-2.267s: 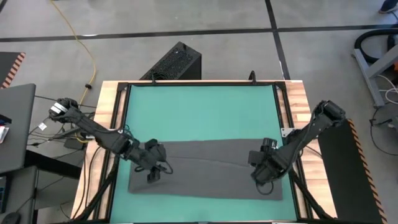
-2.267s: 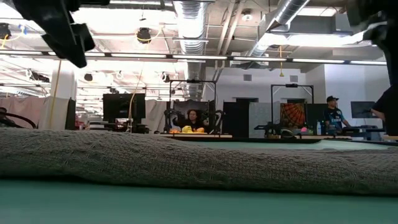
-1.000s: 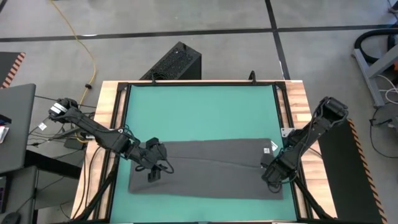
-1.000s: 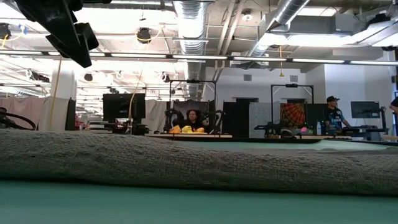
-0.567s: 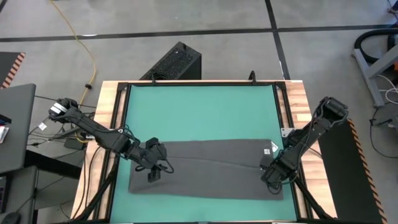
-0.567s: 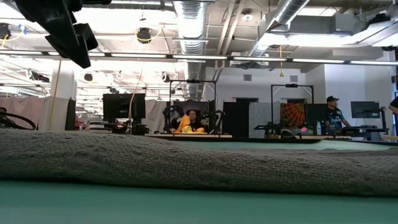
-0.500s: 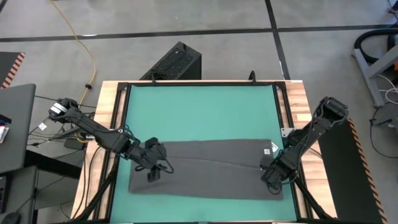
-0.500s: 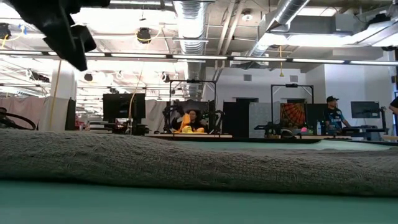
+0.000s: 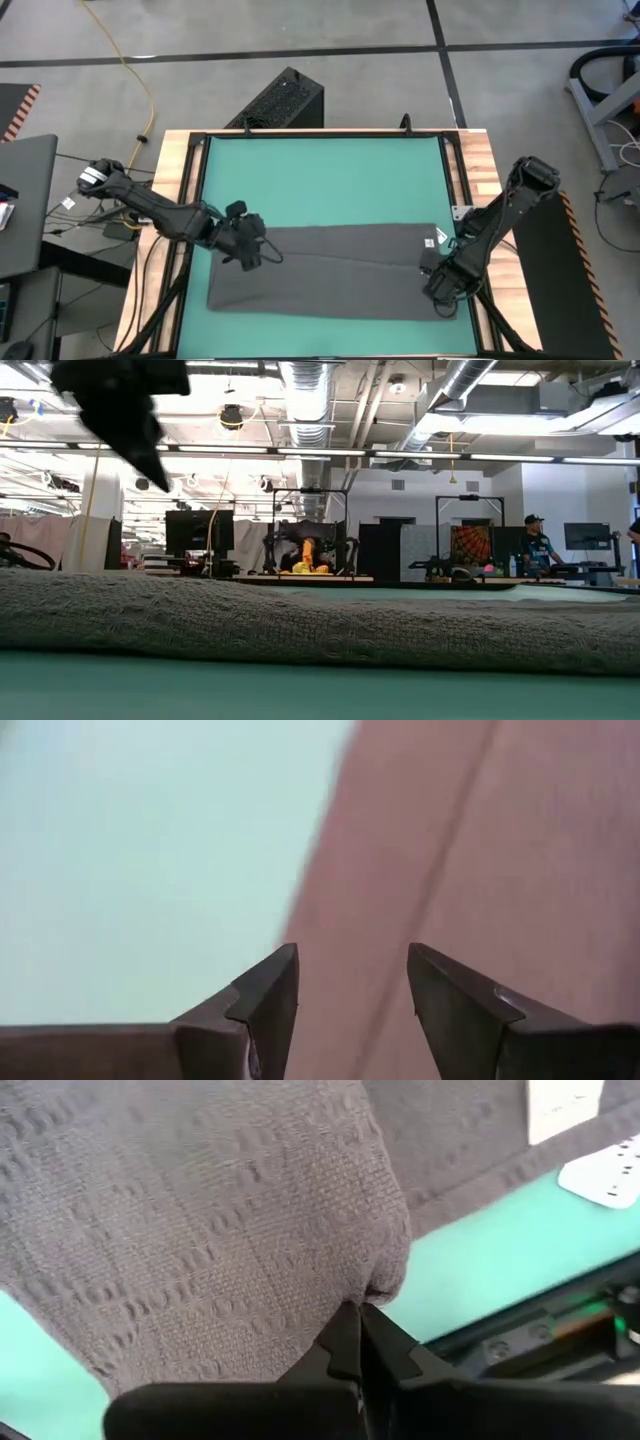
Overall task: Roll towel
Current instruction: Roll the gray towel
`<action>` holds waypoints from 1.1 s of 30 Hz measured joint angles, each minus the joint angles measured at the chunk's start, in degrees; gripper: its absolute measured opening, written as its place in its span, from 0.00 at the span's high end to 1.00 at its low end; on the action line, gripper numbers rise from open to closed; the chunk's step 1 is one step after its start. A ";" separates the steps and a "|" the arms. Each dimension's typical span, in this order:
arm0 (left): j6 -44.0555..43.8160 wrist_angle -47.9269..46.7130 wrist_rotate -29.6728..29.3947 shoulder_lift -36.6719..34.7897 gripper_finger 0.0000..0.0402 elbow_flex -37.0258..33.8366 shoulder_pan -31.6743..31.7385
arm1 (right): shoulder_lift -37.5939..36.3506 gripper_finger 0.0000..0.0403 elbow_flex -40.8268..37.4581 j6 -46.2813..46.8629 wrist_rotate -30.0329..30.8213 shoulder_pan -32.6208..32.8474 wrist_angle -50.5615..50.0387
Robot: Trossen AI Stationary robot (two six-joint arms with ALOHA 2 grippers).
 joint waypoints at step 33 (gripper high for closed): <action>12.05 6.31 4.89 0.00 0.56 0.00 7.10 | 10.61 0.97 9.36 -8.46 25.98 -24.68 -20.24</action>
